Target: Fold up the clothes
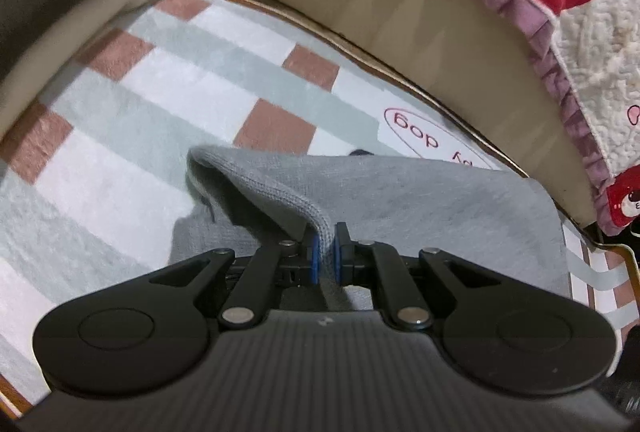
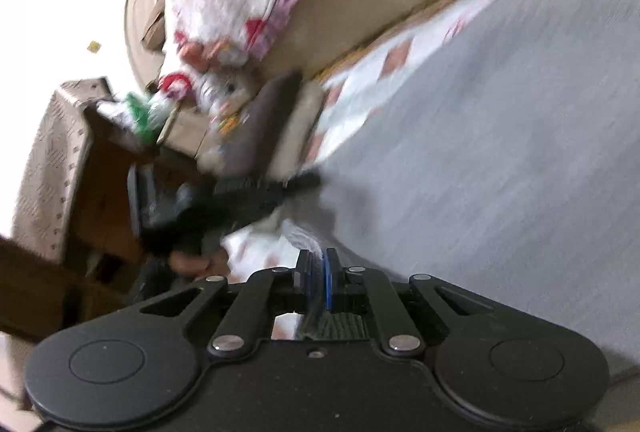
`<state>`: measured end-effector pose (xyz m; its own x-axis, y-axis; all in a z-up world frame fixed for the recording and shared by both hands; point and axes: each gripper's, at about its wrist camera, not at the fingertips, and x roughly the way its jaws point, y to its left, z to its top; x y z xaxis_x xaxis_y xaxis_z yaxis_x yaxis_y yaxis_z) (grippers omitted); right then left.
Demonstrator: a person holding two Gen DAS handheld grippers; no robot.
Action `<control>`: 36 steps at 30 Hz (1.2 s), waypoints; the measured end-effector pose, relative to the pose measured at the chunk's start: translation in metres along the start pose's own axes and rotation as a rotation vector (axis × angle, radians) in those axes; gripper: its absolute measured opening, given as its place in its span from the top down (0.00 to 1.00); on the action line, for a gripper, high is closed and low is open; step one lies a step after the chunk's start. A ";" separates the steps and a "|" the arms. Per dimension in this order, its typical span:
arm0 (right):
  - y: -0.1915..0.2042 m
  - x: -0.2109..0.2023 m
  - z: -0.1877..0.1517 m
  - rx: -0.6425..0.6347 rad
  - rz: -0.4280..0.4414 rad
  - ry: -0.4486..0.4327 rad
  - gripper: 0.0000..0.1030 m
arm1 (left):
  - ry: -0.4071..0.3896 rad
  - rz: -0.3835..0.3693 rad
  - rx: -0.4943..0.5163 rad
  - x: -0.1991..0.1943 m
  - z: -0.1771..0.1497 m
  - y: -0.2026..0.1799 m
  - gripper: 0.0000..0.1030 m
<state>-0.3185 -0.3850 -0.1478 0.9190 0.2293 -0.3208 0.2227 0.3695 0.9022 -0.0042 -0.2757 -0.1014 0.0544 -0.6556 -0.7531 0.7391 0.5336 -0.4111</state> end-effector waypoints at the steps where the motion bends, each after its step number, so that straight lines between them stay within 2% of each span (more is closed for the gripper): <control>1: -0.002 0.009 -0.006 0.042 0.036 0.031 0.92 | 0.013 0.038 0.014 -0.002 -0.001 0.001 0.93; 3: 0.001 0.028 -0.022 0.024 0.024 0.105 0.92 | 0.056 0.124 0.070 -0.003 -0.005 0.004 0.91; 6: 0.009 0.055 -0.043 -0.116 -0.115 0.215 0.91 | 0.102 0.219 0.068 -0.005 -0.012 0.018 0.90; 9: 0.004 0.074 -0.055 -0.218 -0.240 0.272 0.92 | 0.088 0.341 0.097 -0.011 -0.011 0.024 0.89; 11: 0.003 0.081 -0.061 -0.270 -0.283 0.291 0.91 | 0.079 0.346 0.058 -0.013 -0.009 0.031 0.77; 13: 0.012 0.082 -0.065 -0.346 -0.289 0.297 0.86 | 0.088 0.297 0.007 -0.011 -0.010 0.039 0.53; 15: 0.028 0.084 -0.070 -0.453 -0.301 0.292 0.84 | 0.109 0.255 -0.031 -0.004 -0.010 0.044 0.52; 16: 0.037 0.083 -0.074 -0.510 -0.312 0.280 0.76 | 0.120 0.236 -0.049 0.000 -0.010 0.046 0.51; 17: 0.046 0.081 -0.078 -0.569 -0.326 0.260 0.60 | 0.126 0.218 -0.074 0.003 -0.010 0.049 0.50; 19: 0.065 0.083 -0.076 -0.679 -0.332 0.229 0.49 | 0.125 0.191 -0.136 0.008 -0.010 0.056 0.42; 21: 0.077 0.092 -0.071 -0.745 -0.330 0.221 0.47 | 0.122 0.163 -0.202 0.014 -0.011 0.063 0.37; 23: 0.081 0.102 -0.067 -0.755 -0.337 0.218 0.42 | 0.138 0.126 -0.267 0.022 -0.013 0.072 0.37; 27: 0.082 0.123 -0.060 -0.767 -0.376 0.211 0.41 | 0.143 0.059 -0.334 0.029 -0.020 0.079 0.33; 30: 0.077 0.133 -0.057 -0.758 -0.407 0.208 0.41 | 0.161 0.046 -0.284 0.032 -0.023 0.071 0.33; 31: 0.077 0.134 -0.057 -0.766 -0.432 0.195 0.41 | 0.169 0.044 -0.255 0.034 -0.024 0.066 0.37; 32: 0.077 0.135 -0.056 -0.781 -0.470 0.172 0.41 | 0.177 0.037 -0.226 0.035 -0.025 0.062 0.45; 33: 0.078 0.136 -0.055 -0.796 -0.509 0.147 0.41 | 0.186 0.030 -0.196 0.037 -0.025 0.057 0.71; 34: 0.077 0.137 -0.053 -0.802 -0.527 0.133 0.41 | 0.187 0.023 -0.170 0.037 -0.025 0.052 0.78; 36: 0.076 0.138 -0.049 -0.810 -0.537 0.121 0.41 | 0.175 0.006 -0.126 0.035 -0.025 0.043 0.80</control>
<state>-0.1912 -0.2809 -0.1376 0.7112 -0.0758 -0.6989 0.2691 0.9478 0.1711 0.0130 -0.2619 -0.1583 -0.0669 -0.5549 -0.8292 0.6488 0.6072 -0.4586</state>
